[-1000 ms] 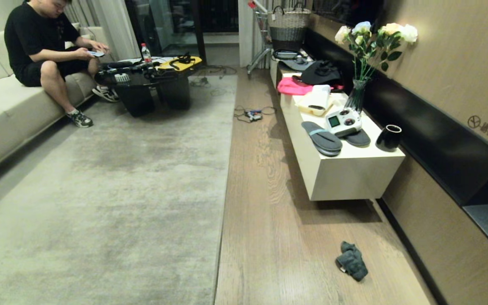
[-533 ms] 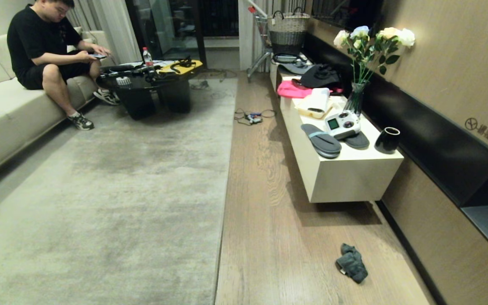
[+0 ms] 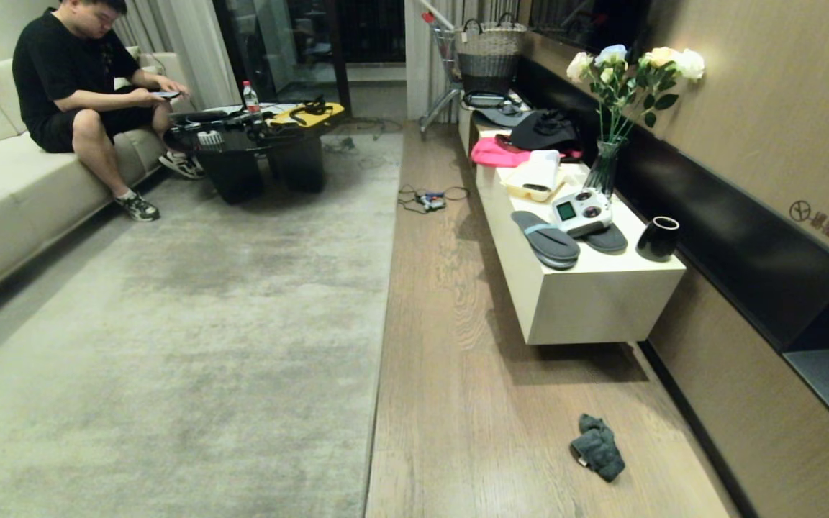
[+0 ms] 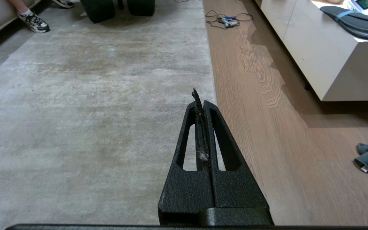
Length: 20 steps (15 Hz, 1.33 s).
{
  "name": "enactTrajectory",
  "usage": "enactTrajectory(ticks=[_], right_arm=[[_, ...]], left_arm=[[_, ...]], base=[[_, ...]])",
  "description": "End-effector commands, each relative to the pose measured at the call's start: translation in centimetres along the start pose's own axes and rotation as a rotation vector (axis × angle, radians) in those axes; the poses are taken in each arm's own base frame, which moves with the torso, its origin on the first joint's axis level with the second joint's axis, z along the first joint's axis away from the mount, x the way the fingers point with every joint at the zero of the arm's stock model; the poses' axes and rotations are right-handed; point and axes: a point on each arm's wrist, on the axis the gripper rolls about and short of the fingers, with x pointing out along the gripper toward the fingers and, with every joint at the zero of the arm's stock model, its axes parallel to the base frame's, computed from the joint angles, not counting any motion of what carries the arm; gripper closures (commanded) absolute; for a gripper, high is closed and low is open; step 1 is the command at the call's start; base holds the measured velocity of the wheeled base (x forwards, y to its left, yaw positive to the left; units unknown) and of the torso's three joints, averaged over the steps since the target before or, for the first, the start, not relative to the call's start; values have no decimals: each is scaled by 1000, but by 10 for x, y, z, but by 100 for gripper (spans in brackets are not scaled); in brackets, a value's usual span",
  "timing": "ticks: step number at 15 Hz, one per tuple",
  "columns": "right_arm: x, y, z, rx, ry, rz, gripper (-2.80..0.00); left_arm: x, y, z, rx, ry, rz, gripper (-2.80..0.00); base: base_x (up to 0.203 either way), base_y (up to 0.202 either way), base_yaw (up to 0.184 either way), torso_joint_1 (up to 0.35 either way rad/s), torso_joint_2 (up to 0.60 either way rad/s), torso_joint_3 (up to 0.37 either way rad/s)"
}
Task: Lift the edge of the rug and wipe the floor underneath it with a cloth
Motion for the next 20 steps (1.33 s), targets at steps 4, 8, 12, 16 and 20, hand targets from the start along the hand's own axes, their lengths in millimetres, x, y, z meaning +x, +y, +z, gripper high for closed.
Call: enactTrajectory(ticks=[4, 8, 12, 16, 20], right_arm=[[0, 0, 0, 1, 1, 0, 0], [0, 0, 0, -1, 1, 0, 0], [0, 0, 0, -1, 1, 1, 0], [0, 0, 0, -7, -1, 1, 0], [0, 0, 0, -11, -1, 1, 0]], left_arm=[[0, 0, 0, -1, 1, 0, 0], [0, 0, 0, -1, 1, 0, 0], [0, 0, 0, -1, 1, 0, 0], [0, 0, 0, -1, 1, 0, 0], [0, 0, 0, -1, 1, 0, 0]], base=[[0, 0, 0, 0, 0, 0], [0, 0, 0, 0, 0, 0], [0, 0, 0, -5, -126, -149], [0, 0, 0, 2, -395, -393], [0, 0, 0, 36, -439, -392]])
